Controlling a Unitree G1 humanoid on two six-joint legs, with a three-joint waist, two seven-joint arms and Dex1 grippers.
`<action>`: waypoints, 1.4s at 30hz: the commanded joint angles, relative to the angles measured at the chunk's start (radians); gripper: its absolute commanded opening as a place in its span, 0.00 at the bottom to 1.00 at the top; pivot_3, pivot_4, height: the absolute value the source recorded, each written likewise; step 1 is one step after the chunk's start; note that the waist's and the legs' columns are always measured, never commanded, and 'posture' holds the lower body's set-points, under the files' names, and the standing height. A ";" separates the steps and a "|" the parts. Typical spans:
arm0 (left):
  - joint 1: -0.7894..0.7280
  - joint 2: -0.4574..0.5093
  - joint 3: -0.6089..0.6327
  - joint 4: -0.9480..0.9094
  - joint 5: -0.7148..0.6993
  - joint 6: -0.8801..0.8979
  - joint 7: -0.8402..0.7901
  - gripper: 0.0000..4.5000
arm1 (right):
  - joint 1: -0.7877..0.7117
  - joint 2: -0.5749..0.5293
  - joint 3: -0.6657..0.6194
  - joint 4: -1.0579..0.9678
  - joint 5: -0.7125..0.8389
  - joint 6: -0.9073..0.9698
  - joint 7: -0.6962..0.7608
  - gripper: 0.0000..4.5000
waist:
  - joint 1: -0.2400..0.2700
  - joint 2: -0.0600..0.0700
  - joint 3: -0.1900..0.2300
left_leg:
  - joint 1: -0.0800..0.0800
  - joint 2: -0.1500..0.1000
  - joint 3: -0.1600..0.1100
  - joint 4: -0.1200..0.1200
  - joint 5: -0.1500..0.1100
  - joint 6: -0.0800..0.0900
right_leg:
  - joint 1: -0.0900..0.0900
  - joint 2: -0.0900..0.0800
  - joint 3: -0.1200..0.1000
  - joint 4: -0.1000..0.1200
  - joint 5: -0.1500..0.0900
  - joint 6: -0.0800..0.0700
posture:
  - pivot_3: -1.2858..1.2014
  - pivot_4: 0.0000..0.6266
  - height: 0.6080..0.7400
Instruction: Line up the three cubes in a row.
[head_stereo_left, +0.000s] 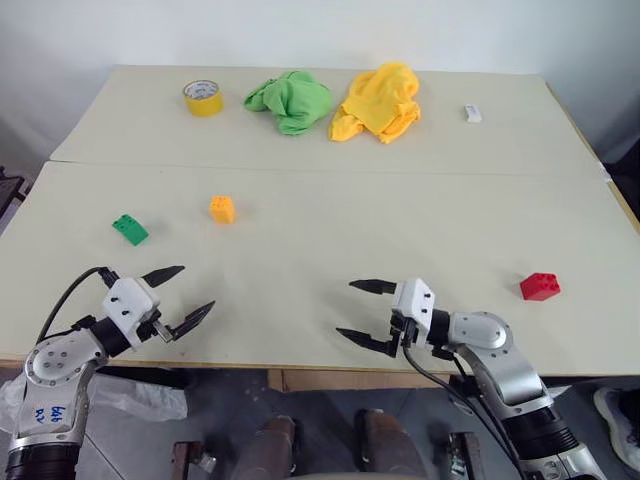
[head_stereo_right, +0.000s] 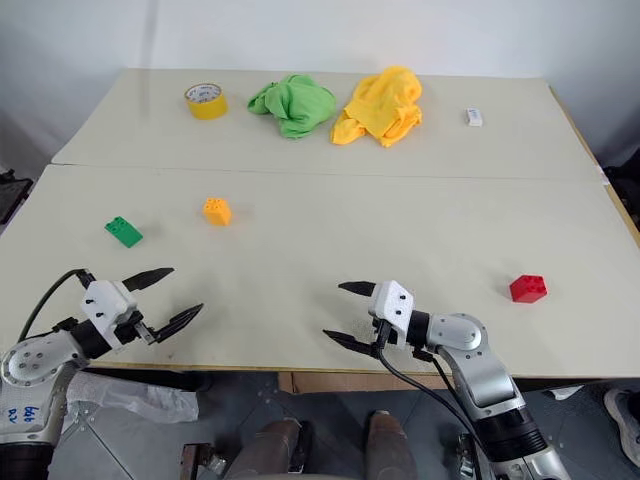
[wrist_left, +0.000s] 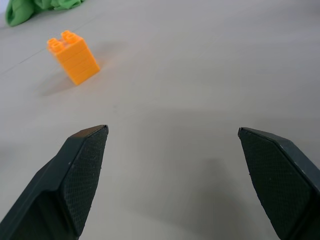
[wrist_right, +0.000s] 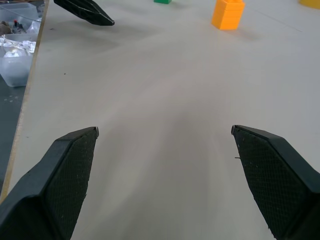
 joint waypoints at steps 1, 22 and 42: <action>-0.025 0.014 0.014 0.002 -0.003 0.005 0.013 0.98 | -0.003 -0.002 -0.024 -0.026 0.017 -0.022 -0.005 1.00 | 0.001 0.000 0.000 | 0.000 0.000 0.000 0.000 0.000 0.000 | 0.000 0.000 0.000 0.000 0.000 0.000 | 0.52 0.24 1.00; -0.487 -0.138 -0.381 -0.144 -0.040 0.247 -0.149 0.98 | 0.298 -0.105 -0.769 -0.259 0.201 0.181 -0.367 1.00 | 0.027 0.000 0.000 | -0.002 -0.003 -0.002 0.004 0.000 0.002 | 0.002 0.001 -0.001 0.001 0.000 0.001 | 0.52 0.24 1.00; -0.429 -0.192 -0.399 -0.199 -0.035 0.294 -0.114 0.98 | 0.311 -0.522 -0.843 -0.103 0.371 0.866 -0.391 1.00 | 0.012 0.007 -0.004 | -0.001 0.001 0.003 0.005 0.000 0.002 | 0.002 0.000 0.003 -0.001 0.000 0.001 | 0.52 0.24 1.00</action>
